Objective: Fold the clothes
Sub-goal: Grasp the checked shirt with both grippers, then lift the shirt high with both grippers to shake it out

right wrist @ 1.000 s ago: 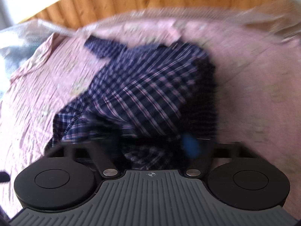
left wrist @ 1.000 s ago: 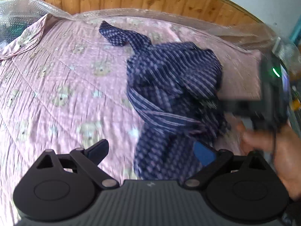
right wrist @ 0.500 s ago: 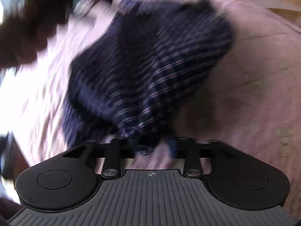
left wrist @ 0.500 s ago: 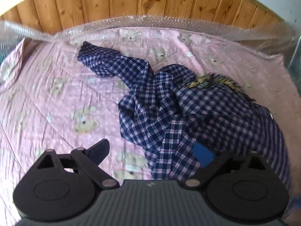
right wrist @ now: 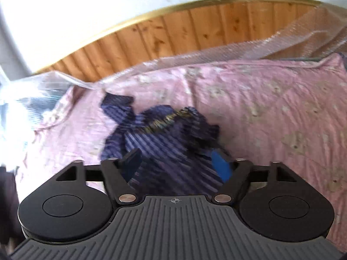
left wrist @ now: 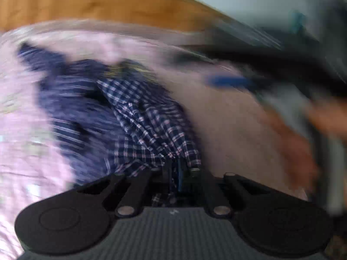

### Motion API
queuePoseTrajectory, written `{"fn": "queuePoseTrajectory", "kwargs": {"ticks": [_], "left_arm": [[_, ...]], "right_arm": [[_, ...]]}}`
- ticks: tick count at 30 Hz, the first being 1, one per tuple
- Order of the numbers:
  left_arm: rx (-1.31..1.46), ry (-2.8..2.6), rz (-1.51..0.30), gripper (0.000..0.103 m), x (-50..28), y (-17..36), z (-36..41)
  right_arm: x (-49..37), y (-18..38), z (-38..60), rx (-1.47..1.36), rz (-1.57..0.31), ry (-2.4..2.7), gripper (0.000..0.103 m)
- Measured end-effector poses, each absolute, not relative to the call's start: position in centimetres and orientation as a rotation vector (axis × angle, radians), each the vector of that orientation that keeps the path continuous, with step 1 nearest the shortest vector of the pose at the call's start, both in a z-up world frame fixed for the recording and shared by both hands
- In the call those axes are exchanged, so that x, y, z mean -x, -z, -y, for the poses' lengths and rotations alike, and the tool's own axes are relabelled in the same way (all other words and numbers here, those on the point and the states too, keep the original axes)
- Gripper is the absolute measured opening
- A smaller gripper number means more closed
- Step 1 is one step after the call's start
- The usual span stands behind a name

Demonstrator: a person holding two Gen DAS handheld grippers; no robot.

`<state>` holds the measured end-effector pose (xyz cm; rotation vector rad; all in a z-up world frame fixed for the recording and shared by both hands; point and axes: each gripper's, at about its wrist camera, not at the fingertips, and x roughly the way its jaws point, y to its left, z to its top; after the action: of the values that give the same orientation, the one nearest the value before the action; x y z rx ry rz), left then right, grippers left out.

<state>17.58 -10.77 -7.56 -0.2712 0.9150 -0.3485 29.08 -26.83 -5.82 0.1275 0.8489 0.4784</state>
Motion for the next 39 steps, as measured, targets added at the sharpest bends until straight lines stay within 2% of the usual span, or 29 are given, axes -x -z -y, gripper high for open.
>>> {"fn": "queuePoseTrajectory", "kwargs": {"ticks": [4, 6, 7, 8, 9, 10, 11, 15, 17, 19, 21, 22, 23, 25, 28, 30, 31, 32, 33, 34, 35, 39], "left_arm": [[0.224, 0.407, -1.04, 0.006, -14.7, 11.5, 13.8], [0.24, 0.402, -1.048, 0.015, -13.6, 11.8, 12.5], [0.242, 0.401, -1.034, 0.025, -13.1, 11.5, 11.6], [0.24, 0.404, -1.018, 0.043, -12.7, 11.1, 10.5], [0.239, 0.4, -1.004, 0.054, -12.5, 10.6, 9.3], [0.235, 0.388, -0.993, 0.07, -12.8, 10.0, 8.1], [0.225, 0.375, -0.975, 0.072, -13.0, 9.4, 7.0], [0.048, 0.344, -0.885, 0.078, -17.8, 6.6, 3.8], [-0.072, 0.349, -0.826, 0.09, -20.8, 5.4, 3.9], [-0.213, 0.358, -0.756, 0.094, -23.6, 4.4, 5.2], [-0.332, 0.378, -0.727, 0.097, -27.7, 4.7, 6.3], [-0.38, 0.395, -0.731, 0.098, -29.2, 5.3, 7.0], [-0.428, 0.412, -0.736, 0.098, -30.8, 5.8, 7.6], [-0.499, 0.439, -0.753, 0.098, -33.7, 7.3, 8.4], [-0.491, 0.515, -0.853, 0.097, -36.9, 9.7, 8.7], [-0.459, 0.601, -0.924, 0.097, -38.2, 11.1, 9.5], [-0.445, 0.638, -0.953, 0.096, -38.7, 11.8, 10.0], [-0.435, 0.647, -0.963, 0.086, -39.0, 12.5, 10.3], [-0.418, 0.659, -0.968, 0.07, -39.1, 12.9, 10.5], [-0.41, 0.651, -0.985, 0.014, -39.1, 13.0, 10.6], [-0.372, 0.631, -1.011, 0.005, -39.4, 13.0, 10.3], [-0.151, 0.554, -0.909, 0.005, -37.5, 9.4, 6.4]], "right_arm": [[-27.6, 6.5, 23.7, 0.011, -0.957, -0.546, 0.091], [-26.9, 8.6, 22.2, 0.14, -1.027, -0.55, 0.075], [-26.6, 9.6, 22.1, 0.179, -1.049, -0.539, 0.065], [-26.3, 10.5, 22.4, 0.204, -1.068, -0.528, 0.058], [-25.9, 11.0, 23.2, 0.197, -1.08, -0.513, 0.049], [-25.7, 11.3, 24.2, 0.174, -1.089, -0.495, 0.022], [-25.5, 11.4, 25.4, 0.144, -1.089, -0.478, 0.006], [-23.9, 11.0, 30.4, 0.031, -1.059, -0.392, 0.006], [-23.1, 11.2, 32.6, -0.01, -1.058, -0.35, 0.006], [-22.5, 11.9, 34.4, -0.082, -1.067, -0.309, 0.025], [-21.9, 12.6, 35.3, -0.13, -1.069, -0.264, 0.033], [-21.4, 12.6, 35.5, -0.16, -1.06, -0.253, 0.048], [-20.9, 12.7, 35.7, -0.19, -1.05, -0.242, 0.059], [-19.9, 12.5, 35.5, -0.28, -1.014, -0.253, 0.062], [-18.8, 12.5, 32.9, -0.341, -0.984, -0.308, 0.09], [-18.6, 13.2, 30.7, -0.308, -0.982, -0.36, 0.091], [-18.7, 13.4, 30.5, -0.3, -0.979, -0.362, 0.085], [-19.0, 13.4, 30.9, -0.296, -0.975, -0.352, 0.063], [-19.3, 13.5, 31.2, -0.292, -0.97, -0.342, 0.045], [-19.5, 13.6, 31.5, -0.288, -0.966, -0.332, 0.007], [-19.8, 13.7, 31.8, -0.283, -0.962, -0.322, 0.0], [-20.9, 13.3, 33.5, -0.264, -0.933, -0.273, 0.0]]}}
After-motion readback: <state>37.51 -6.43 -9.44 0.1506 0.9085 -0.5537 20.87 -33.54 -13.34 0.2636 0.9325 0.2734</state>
